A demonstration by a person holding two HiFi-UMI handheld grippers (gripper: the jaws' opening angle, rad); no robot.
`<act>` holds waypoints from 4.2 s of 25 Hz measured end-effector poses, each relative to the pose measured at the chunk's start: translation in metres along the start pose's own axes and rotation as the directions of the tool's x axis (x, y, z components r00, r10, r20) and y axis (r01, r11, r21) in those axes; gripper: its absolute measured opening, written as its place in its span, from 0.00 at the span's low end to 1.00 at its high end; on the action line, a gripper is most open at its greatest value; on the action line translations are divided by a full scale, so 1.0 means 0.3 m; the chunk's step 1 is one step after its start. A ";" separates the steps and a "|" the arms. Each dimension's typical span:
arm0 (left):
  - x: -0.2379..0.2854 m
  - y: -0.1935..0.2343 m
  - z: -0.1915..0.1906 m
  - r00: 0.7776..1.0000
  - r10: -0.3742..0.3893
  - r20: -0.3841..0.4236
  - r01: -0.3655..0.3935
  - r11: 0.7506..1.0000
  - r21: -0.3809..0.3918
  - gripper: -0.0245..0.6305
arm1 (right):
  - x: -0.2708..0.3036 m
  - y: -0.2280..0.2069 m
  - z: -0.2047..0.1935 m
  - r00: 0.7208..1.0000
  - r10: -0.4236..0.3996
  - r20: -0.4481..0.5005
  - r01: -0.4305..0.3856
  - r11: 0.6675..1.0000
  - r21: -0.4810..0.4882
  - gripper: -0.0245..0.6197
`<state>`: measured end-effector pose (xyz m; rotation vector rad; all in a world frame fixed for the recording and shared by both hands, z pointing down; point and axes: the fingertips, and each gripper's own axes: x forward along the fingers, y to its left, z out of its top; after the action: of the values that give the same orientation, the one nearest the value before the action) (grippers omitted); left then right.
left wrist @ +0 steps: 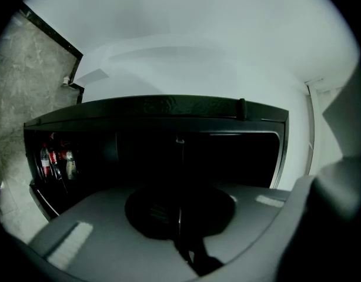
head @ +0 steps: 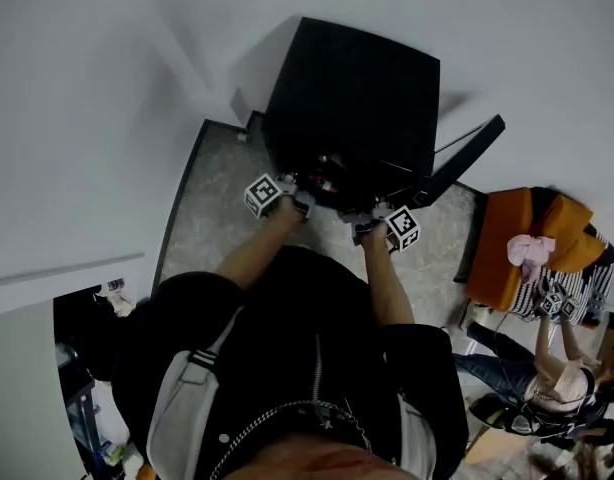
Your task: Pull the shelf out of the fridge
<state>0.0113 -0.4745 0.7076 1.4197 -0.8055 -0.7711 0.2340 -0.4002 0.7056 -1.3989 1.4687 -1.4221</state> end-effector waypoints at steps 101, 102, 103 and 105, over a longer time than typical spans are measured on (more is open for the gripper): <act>-1.140 -0.276 -0.389 0.988 -0.157 -0.002 0.157 0.987 -0.015 0.08 | -1.043 0.120 -0.468 0.969 0.220 -0.116 -0.223 0.975 -0.015 0.09; -1.155 -0.278 -0.394 0.987 -0.159 -0.002 0.159 0.987 -0.014 0.08 | -1.057 0.123 -0.475 0.967 0.225 -0.120 -0.229 0.973 -0.015 0.10; -1.170 -0.279 -0.400 0.987 -0.160 -0.002 0.160 0.987 -0.014 0.08 | -1.070 0.123 -0.481 0.966 0.229 -0.123 -0.232 0.973 -0.016 0.10; -1.196 -0.276 -0.413 0.987 -0.159 -0.001 0.159 0.987 -0.015 0.08 | -1.095 0.115 -0.490 0.966 0.225 -0.127 -0.229 0.973 -0.021 0.10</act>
<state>-0.0722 -0.1057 0.6186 1.4835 -0.6890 -0.8952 0.1580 -0.0546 0.6314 -1.1371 1.6820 -1.3632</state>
